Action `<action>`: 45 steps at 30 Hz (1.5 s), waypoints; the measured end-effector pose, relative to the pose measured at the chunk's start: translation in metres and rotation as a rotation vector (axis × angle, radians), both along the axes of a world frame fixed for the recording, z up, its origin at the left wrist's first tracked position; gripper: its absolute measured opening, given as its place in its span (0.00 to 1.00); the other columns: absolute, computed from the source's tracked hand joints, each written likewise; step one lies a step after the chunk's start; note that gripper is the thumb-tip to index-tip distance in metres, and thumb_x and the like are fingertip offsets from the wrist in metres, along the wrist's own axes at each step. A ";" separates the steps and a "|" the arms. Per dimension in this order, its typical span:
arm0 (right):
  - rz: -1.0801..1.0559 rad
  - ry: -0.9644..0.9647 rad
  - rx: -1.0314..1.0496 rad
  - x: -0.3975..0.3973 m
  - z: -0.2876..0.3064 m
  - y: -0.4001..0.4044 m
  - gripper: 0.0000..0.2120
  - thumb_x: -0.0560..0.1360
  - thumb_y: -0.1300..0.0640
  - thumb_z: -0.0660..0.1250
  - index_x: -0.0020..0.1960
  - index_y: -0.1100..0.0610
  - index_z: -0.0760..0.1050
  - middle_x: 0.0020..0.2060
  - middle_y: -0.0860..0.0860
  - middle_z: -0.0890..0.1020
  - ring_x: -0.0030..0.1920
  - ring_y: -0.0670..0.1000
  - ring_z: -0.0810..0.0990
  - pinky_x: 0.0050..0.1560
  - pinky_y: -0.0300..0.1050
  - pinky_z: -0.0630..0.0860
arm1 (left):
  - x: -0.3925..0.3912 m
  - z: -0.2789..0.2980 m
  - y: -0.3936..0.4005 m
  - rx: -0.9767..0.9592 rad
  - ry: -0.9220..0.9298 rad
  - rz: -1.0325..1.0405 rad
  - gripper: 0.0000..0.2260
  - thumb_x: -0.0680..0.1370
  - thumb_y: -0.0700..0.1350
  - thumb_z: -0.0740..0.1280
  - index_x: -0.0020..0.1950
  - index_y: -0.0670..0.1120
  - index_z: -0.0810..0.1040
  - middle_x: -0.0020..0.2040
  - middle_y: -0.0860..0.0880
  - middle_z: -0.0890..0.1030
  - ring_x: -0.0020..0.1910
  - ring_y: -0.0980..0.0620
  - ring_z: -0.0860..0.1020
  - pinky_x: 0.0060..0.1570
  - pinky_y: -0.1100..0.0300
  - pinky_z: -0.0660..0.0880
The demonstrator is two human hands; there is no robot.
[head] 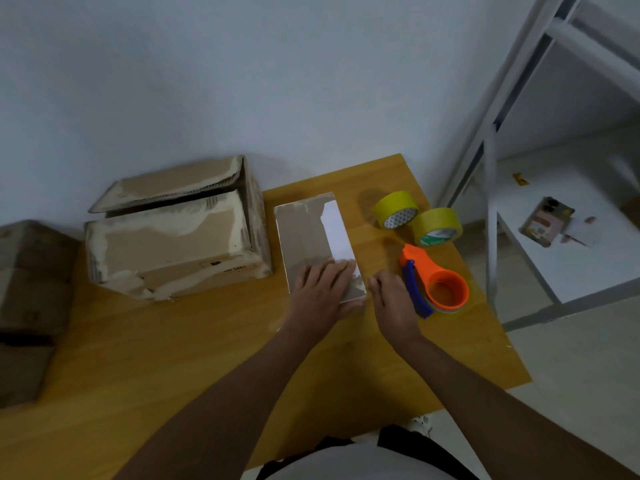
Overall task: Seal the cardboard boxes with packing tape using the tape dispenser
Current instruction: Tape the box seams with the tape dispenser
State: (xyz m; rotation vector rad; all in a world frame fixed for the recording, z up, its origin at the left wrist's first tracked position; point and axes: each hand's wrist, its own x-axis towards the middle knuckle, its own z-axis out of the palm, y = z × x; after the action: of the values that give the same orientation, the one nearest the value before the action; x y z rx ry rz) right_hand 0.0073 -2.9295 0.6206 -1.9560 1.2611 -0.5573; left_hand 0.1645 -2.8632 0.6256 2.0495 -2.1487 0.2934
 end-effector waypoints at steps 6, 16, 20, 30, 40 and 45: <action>0.057 0.045 -0.013 0.009 -0.006 -0.004 0.12 0.83 0.57 0.55 0.46 0.63 0.70 0.39 0.61 0.74 0.44 0.60 0.72 0.45 0.60 0.68 | -0.002 0.001 0.000 -0.025 -0.054 -0.015 0.30 0.79 0.62 0.54 0.72 0.44 0.72 0.67 0.46 0.77 0.65 0.44 0.75 0.60 0.46 0.74; 0.074 0.036 0.234 0.018 -0.016 -0.021 0.09 0.82 0.57 0.58 0.53 0.63 0.71 0.48 0.59 0.76 0.49 0.59 0.76 0.49 0.58 0.72 | -0.003 -0.002 -0.001 0.003 -0.098 -0.001 0.30 0.77 0.62 0.64 0.73 0.45 0.71 0.67 0.46 0.76 0.65 0.43 0.75 0.61 0.45 0.74; 0.036 -0.017 0.318 0.010 -0.008 -0.016 0.16 0.78 0.69 0.59 0.64 0.62 0.73 0.57 0.58 0.79 0.58 0.56 0.78 0.58 0.52 0.75 | -0.002 0.001 0.000 0.017 -0.080 0.002 0.29 0.79 0.62 0.57 0.74 0.45 0.68 0.67 0.47 0.75 0.66 0.44 0.74 0.61 0.45 0.73; 0.045 -0.139 0.188 -0.002 0.017 0.042 0.24 0.82 0.58 0.59 0.77 0.55 0.60 0.68 0.52 0.75 0.64 0.51 0.76 0.60 0.39 0.71 | -0.002 -0.002 -0.001 0.044 -0.052 -0.014 0.30 0.80 0.61 0.54 0.74 0.43 0.69 0.67 0.45 0.75 0.66 0.42 0.74 0.63 0.43 0.72; 0.357 0.450 -0.090 -0.011 0.015 -0.008 0.26 0.81 0.44 0.56 0.78 0.47 0.58 0.50 0.59 0.83 0.47 0.59 0.82 0.49 0.54 0.76 | -0.002 0.002 -0.001 0.140 -0.041 -0.030 0.32 0.78 0.62 0.62 0.74 0.41 0.68 0.69 0.44 0.74 0.66 0.42 0.74 0.62 0.43 0.72; 0.314 0.269 -0.013 -0.017 0.020 -0.005 0.29 0.79 0.49 0.64 0.77 0.51 0.59 0.63 0.56 0.79 0.57 0.56 0.80 0.53 0.48 0.75 | 0.008 0.027 -0.002 0.272 0.295 -0.093 0.29 0.80 0.59 0.57 0.77 0.44 0.65 0.73 0.45 0.68 0.70 0.45 0.66 0.69 0.48 0.63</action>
State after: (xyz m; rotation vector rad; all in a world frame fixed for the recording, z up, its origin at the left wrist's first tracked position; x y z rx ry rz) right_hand -0.0102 -2.9341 0.6404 -2.2387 1.0736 -0.1492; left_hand 0.1721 -2.8651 0.6530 1.9633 -2.1836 -0.3104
